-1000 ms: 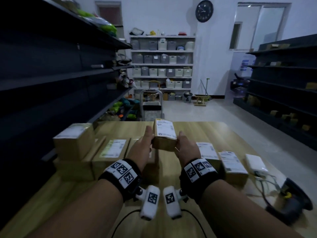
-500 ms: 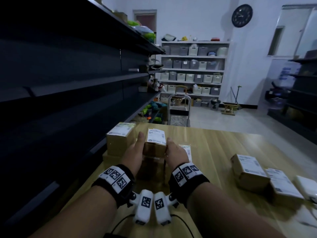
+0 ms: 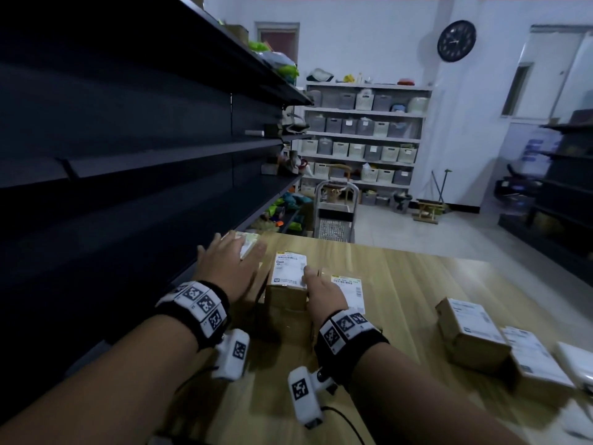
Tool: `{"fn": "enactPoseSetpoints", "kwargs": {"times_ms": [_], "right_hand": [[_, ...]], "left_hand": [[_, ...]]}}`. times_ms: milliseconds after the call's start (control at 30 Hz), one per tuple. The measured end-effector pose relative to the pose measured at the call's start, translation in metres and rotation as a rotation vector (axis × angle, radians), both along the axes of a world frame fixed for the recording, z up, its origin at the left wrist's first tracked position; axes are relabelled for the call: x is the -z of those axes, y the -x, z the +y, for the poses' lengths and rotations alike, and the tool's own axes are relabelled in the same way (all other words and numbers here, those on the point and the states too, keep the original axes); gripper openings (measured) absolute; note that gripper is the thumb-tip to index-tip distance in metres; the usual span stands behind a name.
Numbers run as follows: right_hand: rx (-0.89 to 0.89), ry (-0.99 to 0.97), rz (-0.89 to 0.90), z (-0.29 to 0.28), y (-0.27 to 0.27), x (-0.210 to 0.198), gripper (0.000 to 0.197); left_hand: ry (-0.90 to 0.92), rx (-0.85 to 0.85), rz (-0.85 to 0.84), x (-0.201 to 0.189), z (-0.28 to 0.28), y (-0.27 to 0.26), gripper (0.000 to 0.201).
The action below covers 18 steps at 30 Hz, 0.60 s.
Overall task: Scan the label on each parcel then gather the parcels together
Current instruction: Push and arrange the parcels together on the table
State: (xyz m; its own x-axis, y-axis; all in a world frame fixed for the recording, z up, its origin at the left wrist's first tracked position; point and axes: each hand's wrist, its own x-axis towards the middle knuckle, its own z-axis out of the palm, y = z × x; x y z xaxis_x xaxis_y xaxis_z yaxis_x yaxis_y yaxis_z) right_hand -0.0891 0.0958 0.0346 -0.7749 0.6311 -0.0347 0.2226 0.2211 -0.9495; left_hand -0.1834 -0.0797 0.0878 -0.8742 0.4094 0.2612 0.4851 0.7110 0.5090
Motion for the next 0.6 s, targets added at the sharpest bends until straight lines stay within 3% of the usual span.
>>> {"fn": "enactPoseSetpoints", "kwargs": {"times_ms": [67,200,233,333,367,467,600], "right_hand": [[-0.019,-0.018,-0.022,0.000,0.000,-0.002,0.066],[-0.053,0.004,-0.026,-0.007,0.005,-0.008,0.057],[-0.047,0.025,-0.006,-0.008,0.009,-0.007,0.063],[-0.040,0.113,0.037,-0.010,0.026,0.009,0.085],[-0.049,0.145,0.045,-0.005,0.035,0.021,0.088],[-0.074,0.216,0.075,-0.004,0.031,0.019,0.101],[-0.036,0.305,0.129,-0.005,0.004,0.001,0.080]], "left_hand": [[0.142,0.002,-0.034,0.002,-0.003,0.008,0.086],[0.115,0.041,-0.002,-0.001,-0.003,0.003,0.081],[0.112,0.059,-0.006,0.000,-0.003,0.004,0.090],[0.062,0.100,0.017,0.002,-0.005,0.007,0.141],[0.048,0.106,0.009,0.001,-0.005,0.007,0.138],[0.071,0.101,-0.040,-0.001,-0.005,0.003,0.097],[-0.086,0.089,-0.002,0.004,-0.007,0.005,0.117]]}}
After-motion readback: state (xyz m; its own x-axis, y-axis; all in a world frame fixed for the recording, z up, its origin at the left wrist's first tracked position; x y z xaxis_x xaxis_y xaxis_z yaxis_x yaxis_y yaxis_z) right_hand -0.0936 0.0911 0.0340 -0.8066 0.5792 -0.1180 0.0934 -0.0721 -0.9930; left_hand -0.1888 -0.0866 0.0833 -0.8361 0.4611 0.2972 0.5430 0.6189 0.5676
